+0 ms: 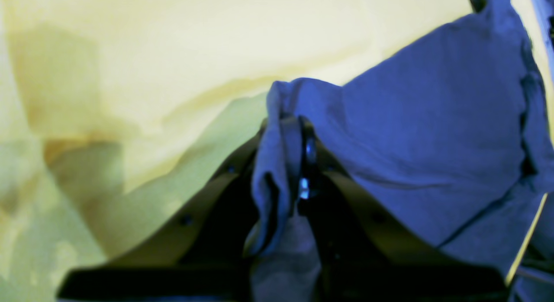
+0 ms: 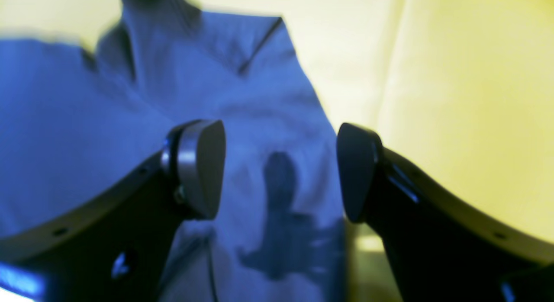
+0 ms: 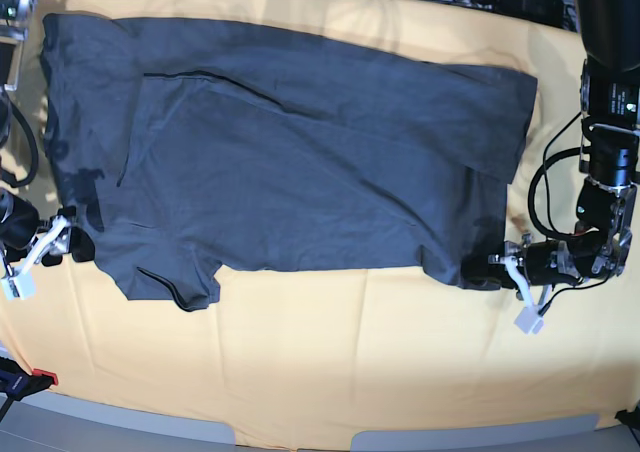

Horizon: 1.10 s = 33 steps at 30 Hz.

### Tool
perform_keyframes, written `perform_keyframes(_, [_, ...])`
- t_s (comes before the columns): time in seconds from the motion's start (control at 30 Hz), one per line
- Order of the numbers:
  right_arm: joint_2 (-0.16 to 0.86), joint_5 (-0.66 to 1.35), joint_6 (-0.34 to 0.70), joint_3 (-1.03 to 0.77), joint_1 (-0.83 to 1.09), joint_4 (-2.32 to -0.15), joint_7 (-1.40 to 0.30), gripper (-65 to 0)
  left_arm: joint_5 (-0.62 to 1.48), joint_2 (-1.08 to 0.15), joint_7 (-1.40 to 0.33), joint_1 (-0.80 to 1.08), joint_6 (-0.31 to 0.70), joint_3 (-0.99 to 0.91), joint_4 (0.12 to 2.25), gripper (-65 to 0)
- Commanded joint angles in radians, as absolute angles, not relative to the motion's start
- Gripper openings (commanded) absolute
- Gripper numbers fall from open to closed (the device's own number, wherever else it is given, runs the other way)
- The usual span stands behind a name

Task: Fold the T-shirt properly
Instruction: 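Grasp the hem corners with the left and right grippers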

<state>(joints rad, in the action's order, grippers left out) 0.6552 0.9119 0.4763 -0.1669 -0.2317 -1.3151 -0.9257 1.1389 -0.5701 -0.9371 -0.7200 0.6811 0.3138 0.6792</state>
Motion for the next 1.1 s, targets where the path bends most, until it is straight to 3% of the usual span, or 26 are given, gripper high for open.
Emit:
perform_keyframes(0.0, [0.665, 0.952, 0.5, -0.176, -0.292, -1.277, -0.936, -22.7, 1.159, -0.584, -0.924, -0.754, 0.687, 0.307, 0.693, -65.0])
perform_keyframes(0.2, [0.617, 0.995, 0.562, -0.176, -0.455, -1.0, -1.007, -22.8, 1.159, -0.585, -0.924, -0.754, 0.687, 0.307, 0.693, -65.0])
perform_keyframes(0.4, [0.615, 0.954, 0.58, -0.176, -0.474, -0.868, -1.013, -22.8, 1.159, -0.584, -0.924, -0.754, 0.687, 0.307, 0.693, -65.0])
perform_keyframes(0.9, [0.559, 1.006, 0.686, -0.175, -0.475, -0.828, -1.077, -23.3, 1.159, -0.585, -0.921, -0.754, 0.688, 0.307, 0.693, -65.0])
perform_keyframes(1.07, [0.609, 0.994, 0.698, -0.176, -0.515, -0.831, -1.074, -23.2, 1.159, -0.586, -0.921, -0.754, 0.688, 0.307, 0.693, -65.0])
